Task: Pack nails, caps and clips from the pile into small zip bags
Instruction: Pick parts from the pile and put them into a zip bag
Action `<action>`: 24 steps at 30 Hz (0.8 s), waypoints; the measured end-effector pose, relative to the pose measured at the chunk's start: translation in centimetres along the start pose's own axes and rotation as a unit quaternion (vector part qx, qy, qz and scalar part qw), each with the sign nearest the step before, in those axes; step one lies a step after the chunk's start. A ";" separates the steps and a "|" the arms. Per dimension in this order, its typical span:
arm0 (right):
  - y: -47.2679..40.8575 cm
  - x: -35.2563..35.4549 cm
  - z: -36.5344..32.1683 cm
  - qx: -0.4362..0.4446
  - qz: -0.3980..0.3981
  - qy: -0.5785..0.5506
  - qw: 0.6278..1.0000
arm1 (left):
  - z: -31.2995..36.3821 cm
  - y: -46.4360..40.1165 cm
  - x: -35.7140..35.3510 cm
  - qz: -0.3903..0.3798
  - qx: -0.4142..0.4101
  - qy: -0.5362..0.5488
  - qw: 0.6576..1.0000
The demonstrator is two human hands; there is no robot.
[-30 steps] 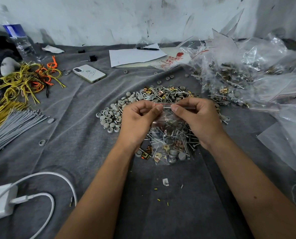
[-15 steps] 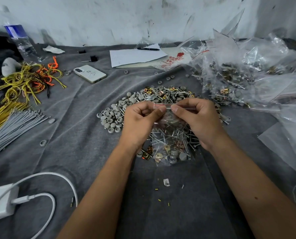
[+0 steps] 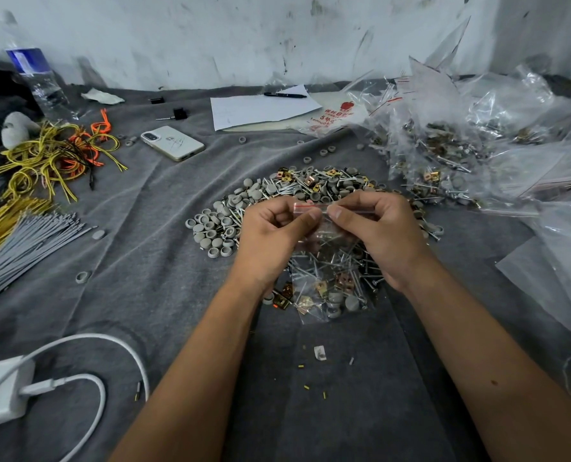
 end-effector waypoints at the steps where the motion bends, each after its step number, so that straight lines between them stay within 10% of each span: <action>1: 0.0 0.0 0.0 0.001 -0.002 0.001 1.000 | 0.1 0.0 0.0 -0.003 -0.002 -0.001 1.000; 24: -0.2 0.0 0.5 -0.014 0.007 0.000 1.000 | -0.1 0.0 0.3 0.008 -0.014 -0.002 1.000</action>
Point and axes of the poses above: each hand's wrist, its own y-axis away from the middle knuckle, its own x-axis out of the back of the hand, z = x × y, the point moved 1 cm from there along -y, towards the middle knuckle, and after that the axes turned 1 degree about -y, right-handed, at the moved point
